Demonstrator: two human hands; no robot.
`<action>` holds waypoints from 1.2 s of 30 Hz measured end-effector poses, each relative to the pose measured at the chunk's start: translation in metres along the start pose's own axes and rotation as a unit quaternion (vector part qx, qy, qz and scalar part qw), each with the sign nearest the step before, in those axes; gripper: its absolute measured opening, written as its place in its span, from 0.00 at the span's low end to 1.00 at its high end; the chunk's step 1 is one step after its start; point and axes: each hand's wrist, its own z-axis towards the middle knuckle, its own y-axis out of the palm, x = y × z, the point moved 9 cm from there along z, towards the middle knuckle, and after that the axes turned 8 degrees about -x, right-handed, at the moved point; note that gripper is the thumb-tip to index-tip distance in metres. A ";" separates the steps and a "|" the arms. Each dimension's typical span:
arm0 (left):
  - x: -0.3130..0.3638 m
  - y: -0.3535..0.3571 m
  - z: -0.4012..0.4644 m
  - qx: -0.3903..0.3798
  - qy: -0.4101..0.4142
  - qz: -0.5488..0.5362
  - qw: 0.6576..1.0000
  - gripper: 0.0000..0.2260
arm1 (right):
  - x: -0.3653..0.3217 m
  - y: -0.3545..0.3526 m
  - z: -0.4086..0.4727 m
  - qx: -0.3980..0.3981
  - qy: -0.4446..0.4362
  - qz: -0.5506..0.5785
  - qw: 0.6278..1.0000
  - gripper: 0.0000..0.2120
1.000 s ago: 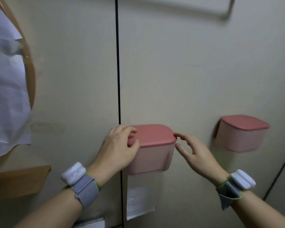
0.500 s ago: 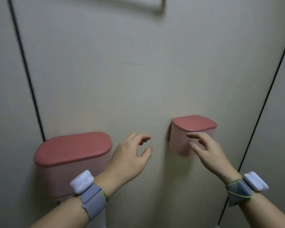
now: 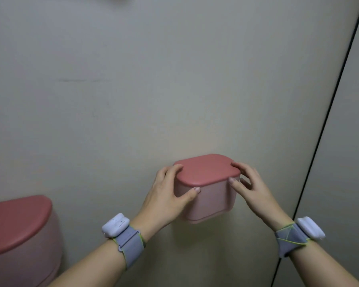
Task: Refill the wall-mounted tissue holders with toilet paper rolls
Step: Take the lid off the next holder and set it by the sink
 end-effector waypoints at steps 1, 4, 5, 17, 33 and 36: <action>0.001 0.004 0.005 -0.003 -0.002 0.001 1.000 0.38 | 0.002 0.001 0.004 -0.010 0.003 0.014 1.000 0.21; 0.000 0.009 0.014 0.002 -0.007 -0.003 1.000 0.38 | 0.008 0.000 0.011 -0.028 0.004 0.043 0.999 0.22; -0.002 0.009 0.013 0.008 -0.007 -0.005 1.000 0.38 | 0.009 0.001 0.011 -0.033 0.005 0.050 0.998 0.22; 0.017 -0.021 0.016 0.067 0.001 -0.017 0.998 0.33 | -0.009 -0.011 0.026 -0.018 -0.031 0.103 0.994 0.19; 0.013 -0.226 -0.134 0.185 0.039 -0.040 0.981 0.22 | -0.209 0.098 -0.010 0.089 -0.283 0.003 0.955 0.17; 0.000 -0.282 -0.192 0.206 0.029 0.045 0.977 0.19 | -0.265 0.160 -0.027 0.059 -0.325 -0.015 0.944 0.09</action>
